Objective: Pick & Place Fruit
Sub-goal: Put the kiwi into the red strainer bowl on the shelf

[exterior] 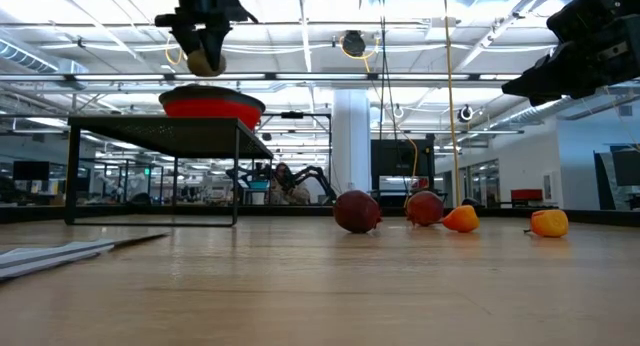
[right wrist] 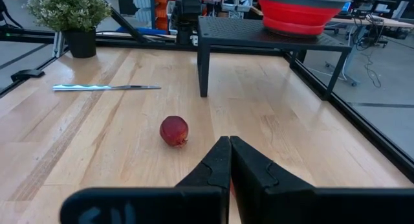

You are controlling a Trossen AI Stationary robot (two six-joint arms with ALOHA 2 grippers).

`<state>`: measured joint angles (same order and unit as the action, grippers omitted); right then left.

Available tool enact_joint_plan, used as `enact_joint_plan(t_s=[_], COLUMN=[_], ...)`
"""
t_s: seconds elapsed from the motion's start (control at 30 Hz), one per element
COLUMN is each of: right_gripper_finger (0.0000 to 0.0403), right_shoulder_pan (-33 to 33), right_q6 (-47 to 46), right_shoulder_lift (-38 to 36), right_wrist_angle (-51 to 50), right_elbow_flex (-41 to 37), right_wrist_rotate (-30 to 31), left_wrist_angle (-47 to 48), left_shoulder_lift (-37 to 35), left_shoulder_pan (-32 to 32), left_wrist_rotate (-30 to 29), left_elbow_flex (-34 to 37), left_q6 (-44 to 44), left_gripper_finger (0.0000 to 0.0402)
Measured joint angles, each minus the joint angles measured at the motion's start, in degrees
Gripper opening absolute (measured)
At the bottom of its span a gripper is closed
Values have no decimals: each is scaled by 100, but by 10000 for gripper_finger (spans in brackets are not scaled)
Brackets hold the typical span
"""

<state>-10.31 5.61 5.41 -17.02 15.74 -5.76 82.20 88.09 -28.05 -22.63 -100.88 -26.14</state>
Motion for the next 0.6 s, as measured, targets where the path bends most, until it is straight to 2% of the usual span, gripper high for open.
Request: enact_joint_plan(t_s=[0.2, 0.33, 0.6], right_gripper_finger=[0, 0, 0], right_shoulder_pan=[0, 0, 0], right_q6=[0, 0, 0], right_shoulder_lift=[0, 0, 0], right_wrist_angle=[-1, 0, -2], right_elbow_flex=[-1, 0, 0], right_wrist_rotate=[0, 0, 1], left_wrist_angle=[-522, -858, -1167], left_shoulder_lift=[0, 0, 2], left_shoulder_pan=[-606, -958, -1418], left_wrist_rotate=[30, 288, 759], left_elbow_flex=[0, 0, 0], left_q6=[660, 1101, 1454], left_gripper_finger=[184, 184, 184])
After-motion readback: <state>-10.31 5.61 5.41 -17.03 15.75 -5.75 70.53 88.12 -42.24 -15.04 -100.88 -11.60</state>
